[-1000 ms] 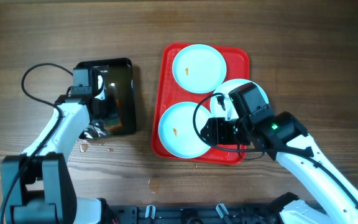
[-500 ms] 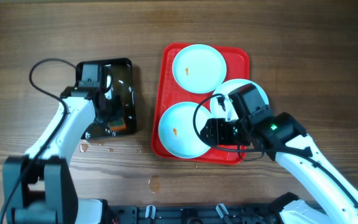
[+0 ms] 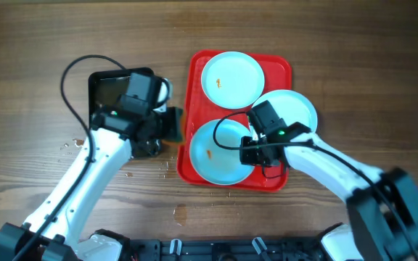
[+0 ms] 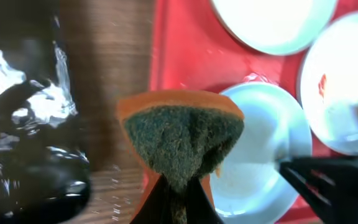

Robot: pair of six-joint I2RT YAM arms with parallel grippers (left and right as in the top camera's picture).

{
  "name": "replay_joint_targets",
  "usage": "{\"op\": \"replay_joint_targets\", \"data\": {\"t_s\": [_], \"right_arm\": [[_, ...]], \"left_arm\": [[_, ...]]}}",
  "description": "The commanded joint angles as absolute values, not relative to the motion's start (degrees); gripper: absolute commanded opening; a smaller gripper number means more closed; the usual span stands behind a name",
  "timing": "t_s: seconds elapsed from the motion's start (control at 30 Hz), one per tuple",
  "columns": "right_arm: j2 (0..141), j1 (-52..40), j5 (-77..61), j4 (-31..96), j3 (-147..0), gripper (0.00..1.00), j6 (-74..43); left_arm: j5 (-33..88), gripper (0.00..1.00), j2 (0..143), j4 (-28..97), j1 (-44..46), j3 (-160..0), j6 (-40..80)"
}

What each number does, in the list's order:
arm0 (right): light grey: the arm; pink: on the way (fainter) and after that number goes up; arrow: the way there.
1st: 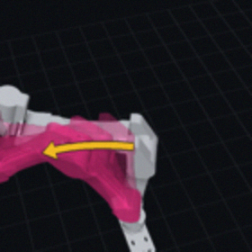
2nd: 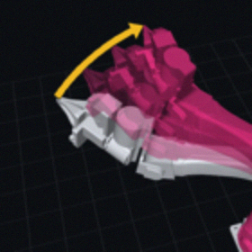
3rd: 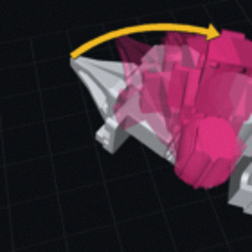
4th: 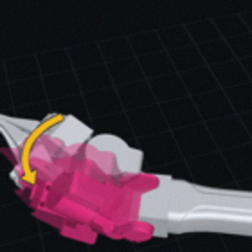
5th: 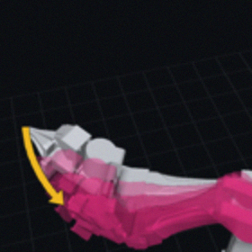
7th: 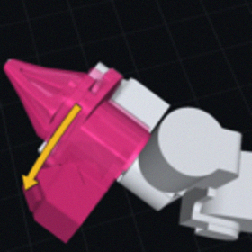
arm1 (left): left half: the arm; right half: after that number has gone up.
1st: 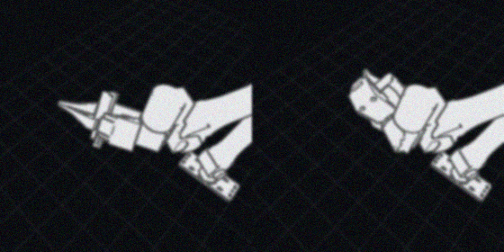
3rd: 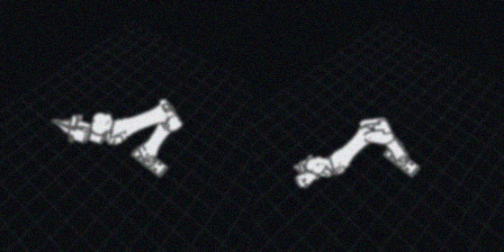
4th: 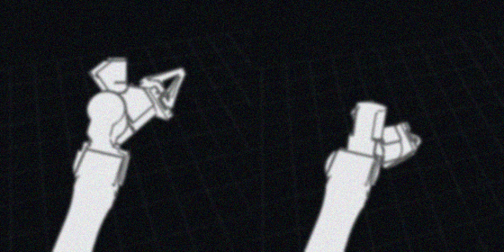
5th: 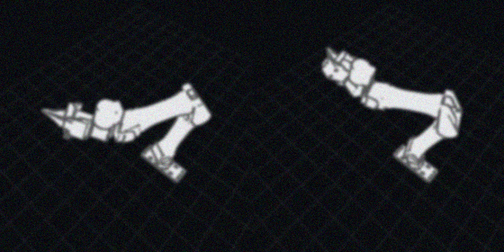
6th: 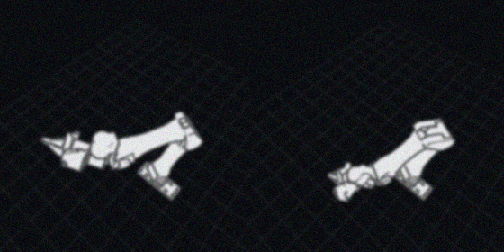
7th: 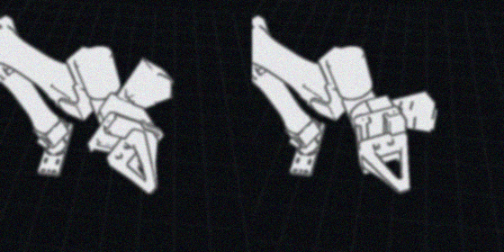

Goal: Clean dirty plates on tray and stack at the side
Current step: 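Move sponge with left gripper onto the lower plate and scrub it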

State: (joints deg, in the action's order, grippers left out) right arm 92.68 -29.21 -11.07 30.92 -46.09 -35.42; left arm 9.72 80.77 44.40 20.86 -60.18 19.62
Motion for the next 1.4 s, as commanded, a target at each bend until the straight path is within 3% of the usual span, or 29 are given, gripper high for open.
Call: {"op": "replay_joint_targets", "data": {"t_s": [0.0,0.3,0.5,0.83,1.0,1.07,1.13,1.37], "right_arm": [[97.54,-29.30,-6.66,30.02,-45.45,0.22,-38.94],[90.41,-29.28,-11.92,30.98,-45.54,0.28,-28.14],[82.24,-29.28,-2.00,35.57,-45.52,0.32,-28.49],[90.76,-29.28,0.16,33.43,-45.39,0.33,-30.17],[96.40,-29.28,-1.74,28.25,-45.41,0.12,-33.15],[96.60,-29.17,-1.78,29.78,-45.41,0.04,-41.80],[96.57,-29.19,-2.63,30.85,-45.41,0.04,-46.11],[96.53,-29.19,-3.01,31.16,-45.41,0.04,-44.88]], "left_arm": [[11.51,0.04,81.52,44.21,24.58,-60.86,24.97],[11.57,0.04,85.62,43.55,26.26,-60.86,25.71],[12.99,0.04,86.15,40.29,28.34,-60.86,27.77],[10.46,0.04,92.01,37.06,32.73,-60.86,30.98],[10.57,0.04,92.82,37.01,33.67,-60.86,31.53],[10.44,0.04,92.95,36.80,33.87,-60.84,32.93],[10.41,0.04,93.58,34.39,34.37,-60.55,33.32],[10.41,0.04,100.90,28.62,36.36,-60.55,33.32]]}}
